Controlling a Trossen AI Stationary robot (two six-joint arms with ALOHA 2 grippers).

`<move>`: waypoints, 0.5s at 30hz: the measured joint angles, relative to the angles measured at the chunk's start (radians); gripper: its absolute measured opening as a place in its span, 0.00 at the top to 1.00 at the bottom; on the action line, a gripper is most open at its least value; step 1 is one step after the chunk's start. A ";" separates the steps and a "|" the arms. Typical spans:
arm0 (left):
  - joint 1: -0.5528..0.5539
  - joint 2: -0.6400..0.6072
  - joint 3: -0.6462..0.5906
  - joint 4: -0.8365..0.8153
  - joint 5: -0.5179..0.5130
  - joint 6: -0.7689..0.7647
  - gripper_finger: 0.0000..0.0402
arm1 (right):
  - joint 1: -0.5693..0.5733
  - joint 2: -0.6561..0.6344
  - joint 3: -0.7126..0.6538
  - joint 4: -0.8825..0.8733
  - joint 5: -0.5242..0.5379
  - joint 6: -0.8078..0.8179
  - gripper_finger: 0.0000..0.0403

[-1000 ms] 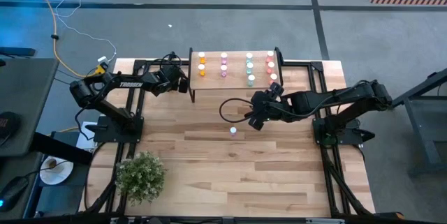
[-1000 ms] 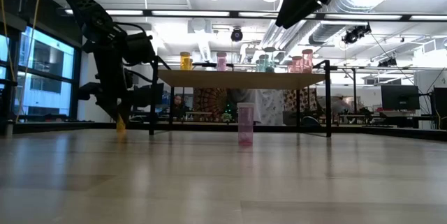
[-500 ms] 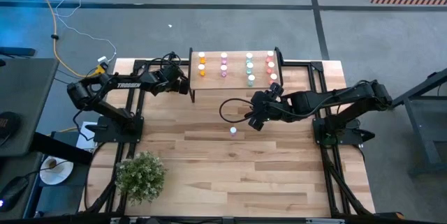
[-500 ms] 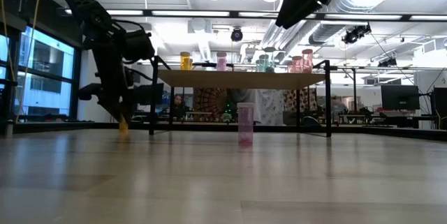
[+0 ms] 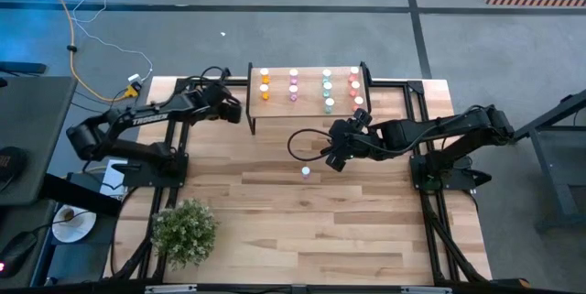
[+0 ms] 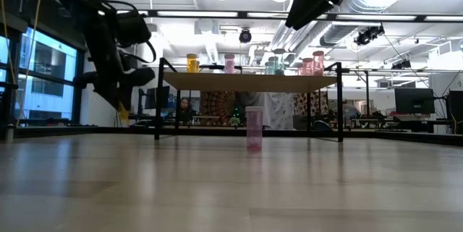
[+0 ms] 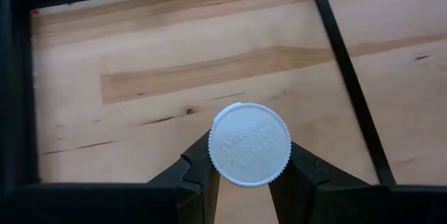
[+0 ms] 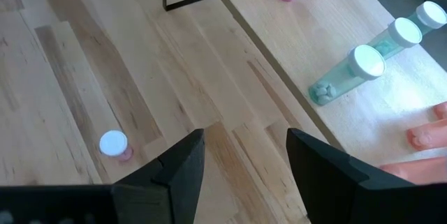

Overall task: Pick and place medicine bottles onto shelf by color
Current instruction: Put the orange pill bottle on the shelf aligned with the other orange pill bottles

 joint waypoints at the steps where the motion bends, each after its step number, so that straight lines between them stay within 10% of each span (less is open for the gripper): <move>1: 0.000 -0.016 0.000 -0.011 0.000 0.004 0.78 | 0.000 0.000 0.000 0.000 0.000 0.001 0.52; 15: -0.001 -0.234 0.000 -0.126 0.066 0.068 0.78 | 0.000 0.000 0.000 0.000 0.000 0.042 0.52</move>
